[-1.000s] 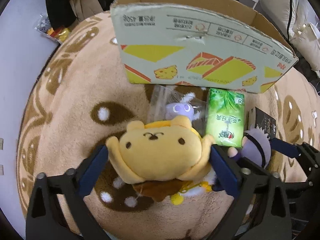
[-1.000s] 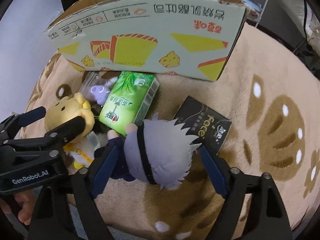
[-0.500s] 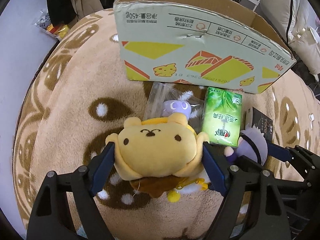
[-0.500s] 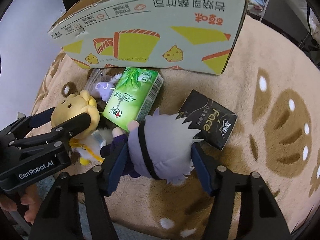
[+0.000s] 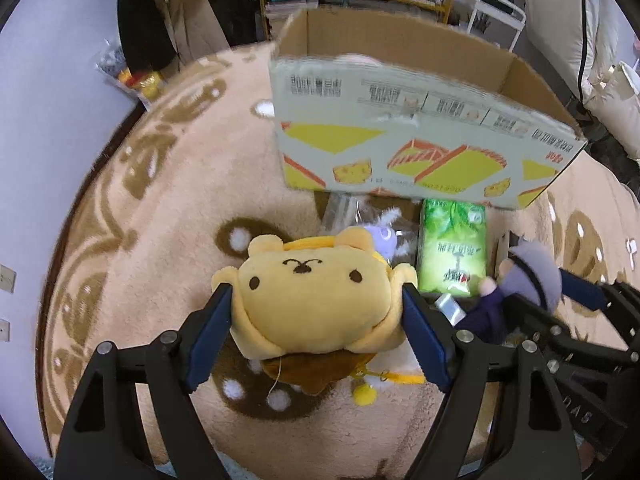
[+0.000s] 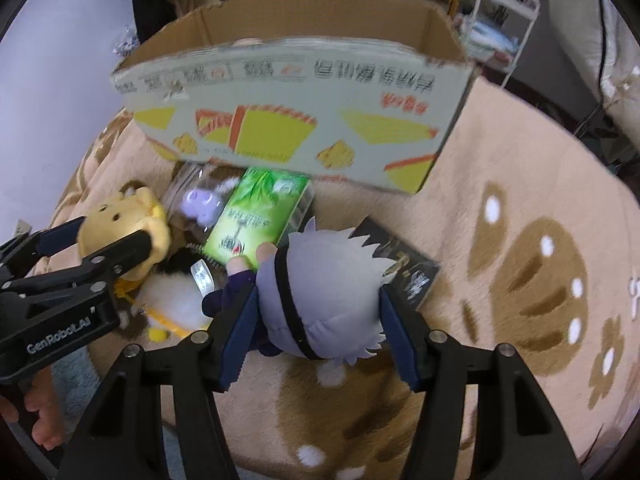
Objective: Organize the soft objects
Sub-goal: 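Close the left tool on the yellow bear while the right tool grips the white-haired doll, then lift both toys over the box and open both tools to drop them in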
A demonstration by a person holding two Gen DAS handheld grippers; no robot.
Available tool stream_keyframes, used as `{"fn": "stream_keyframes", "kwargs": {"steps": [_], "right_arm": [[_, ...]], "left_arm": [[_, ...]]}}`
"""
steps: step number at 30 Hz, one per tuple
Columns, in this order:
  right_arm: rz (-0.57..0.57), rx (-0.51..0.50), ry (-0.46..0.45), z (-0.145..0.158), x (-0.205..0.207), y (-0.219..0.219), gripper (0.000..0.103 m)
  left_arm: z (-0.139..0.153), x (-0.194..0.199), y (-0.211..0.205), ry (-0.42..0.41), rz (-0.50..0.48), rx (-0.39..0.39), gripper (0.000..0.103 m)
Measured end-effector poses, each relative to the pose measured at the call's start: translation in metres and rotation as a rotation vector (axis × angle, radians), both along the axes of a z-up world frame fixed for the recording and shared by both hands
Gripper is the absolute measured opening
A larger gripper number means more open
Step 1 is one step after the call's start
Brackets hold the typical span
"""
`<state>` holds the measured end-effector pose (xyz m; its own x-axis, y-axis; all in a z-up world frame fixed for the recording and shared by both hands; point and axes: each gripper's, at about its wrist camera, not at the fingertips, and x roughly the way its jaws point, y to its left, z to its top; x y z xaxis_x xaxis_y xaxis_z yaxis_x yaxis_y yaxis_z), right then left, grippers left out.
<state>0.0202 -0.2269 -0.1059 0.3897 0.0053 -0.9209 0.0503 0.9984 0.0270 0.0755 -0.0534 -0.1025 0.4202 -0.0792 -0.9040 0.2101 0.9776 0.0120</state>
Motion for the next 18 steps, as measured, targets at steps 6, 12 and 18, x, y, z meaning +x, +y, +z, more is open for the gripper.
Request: {"fn": "stream_keyframes", "kwargs": {"steps": [6, 12, 18], "right_arm": [[-0.015, 0.011, -0.107, 0.026, -0.003, -0.006, 0.064], [-0.025, 0.022, -0.188, 0.043, -0.005, -0.012, 0.064], [-0.033, 0.025, -0.254, 0.057, -0.007, -0.015, 0.064]], "left_arm": [[0.025, -0.01, -0.002, -0.113, -0.009, 0.014, 0.081], [0.044, -0.015, 0.004, -0.193, -0.002, -0.021, 0.081], [0.056, -0.022, 0.006, -0.256, 0.005, -0.037, 0.081]]}}
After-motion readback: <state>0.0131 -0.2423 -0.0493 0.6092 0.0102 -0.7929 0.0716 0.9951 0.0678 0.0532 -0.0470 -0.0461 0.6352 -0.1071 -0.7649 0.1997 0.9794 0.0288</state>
